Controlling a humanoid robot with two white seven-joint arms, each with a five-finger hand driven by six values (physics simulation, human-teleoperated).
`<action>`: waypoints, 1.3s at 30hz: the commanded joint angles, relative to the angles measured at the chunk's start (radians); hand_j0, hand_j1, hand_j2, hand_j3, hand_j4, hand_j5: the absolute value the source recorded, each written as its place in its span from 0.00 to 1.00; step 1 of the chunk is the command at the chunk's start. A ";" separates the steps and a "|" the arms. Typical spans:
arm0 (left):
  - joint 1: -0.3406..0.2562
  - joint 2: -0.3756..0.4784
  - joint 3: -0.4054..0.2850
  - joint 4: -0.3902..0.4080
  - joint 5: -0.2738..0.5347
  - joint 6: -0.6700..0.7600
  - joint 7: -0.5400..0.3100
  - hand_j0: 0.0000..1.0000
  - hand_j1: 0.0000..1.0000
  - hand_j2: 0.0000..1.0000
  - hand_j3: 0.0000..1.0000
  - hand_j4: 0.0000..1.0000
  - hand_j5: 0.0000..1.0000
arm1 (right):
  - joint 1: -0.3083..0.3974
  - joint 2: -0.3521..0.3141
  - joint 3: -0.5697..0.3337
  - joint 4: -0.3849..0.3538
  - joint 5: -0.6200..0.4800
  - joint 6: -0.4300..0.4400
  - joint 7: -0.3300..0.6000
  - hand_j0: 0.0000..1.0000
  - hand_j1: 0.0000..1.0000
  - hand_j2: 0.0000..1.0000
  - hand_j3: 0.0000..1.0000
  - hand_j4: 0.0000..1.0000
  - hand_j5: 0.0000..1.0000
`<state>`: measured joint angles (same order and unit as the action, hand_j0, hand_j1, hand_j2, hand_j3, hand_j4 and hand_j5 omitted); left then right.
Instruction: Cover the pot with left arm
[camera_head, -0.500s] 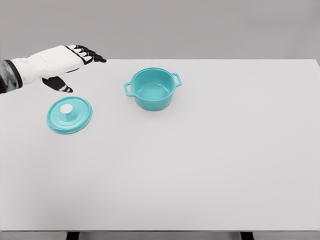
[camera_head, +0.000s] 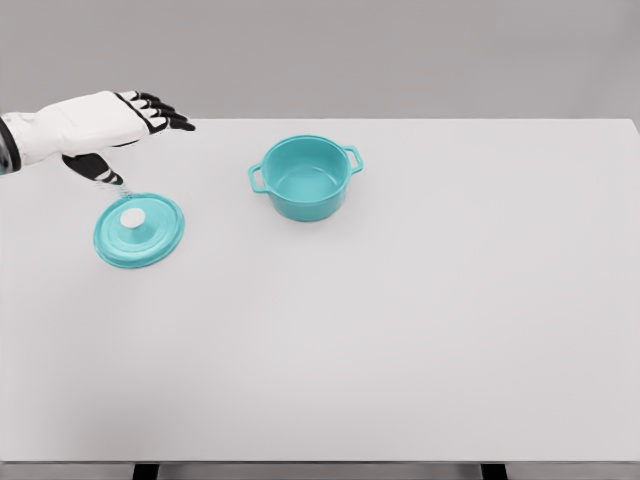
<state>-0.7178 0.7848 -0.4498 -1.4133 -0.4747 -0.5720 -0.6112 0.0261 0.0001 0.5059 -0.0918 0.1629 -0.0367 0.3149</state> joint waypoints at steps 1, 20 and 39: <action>0.000 0.042 -0.058 0.045 0.077 -0.039 0.000 1.00 1.00 1.00 1.00 1.00 1.00 | 0.000 0.000 0.000 0.000 0.000 0.000 0.000 1.00 1.00 1.00 1.00 1.00 1.00; -0.284 0.119 -0.549 0.181 0.183 -0.039 0.000 1.00 1.00 1.00 1.00 1.00 1.00 | -0.002 0.000 0.000 0.000 0.000 0.000 0.000 1.00 1.00 1.00 1.00 1.00 1.00; -0.247 0.048 -0.547 0.293 0.137 -0.039 0.000 0.90 0.90 0.90 0.90 0.90 0.90 | 0.000 0.000 0.000 0.000 0.000 0.000 0.000 1.00 1.00 1.00 1.00 1.00 1.00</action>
<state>-0.9649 0.8380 -0.9987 -1.1269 -0.3378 -0.6132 -0.6112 0.0246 0.0001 0.5059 -0.0916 0.1629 -0.0367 0.3141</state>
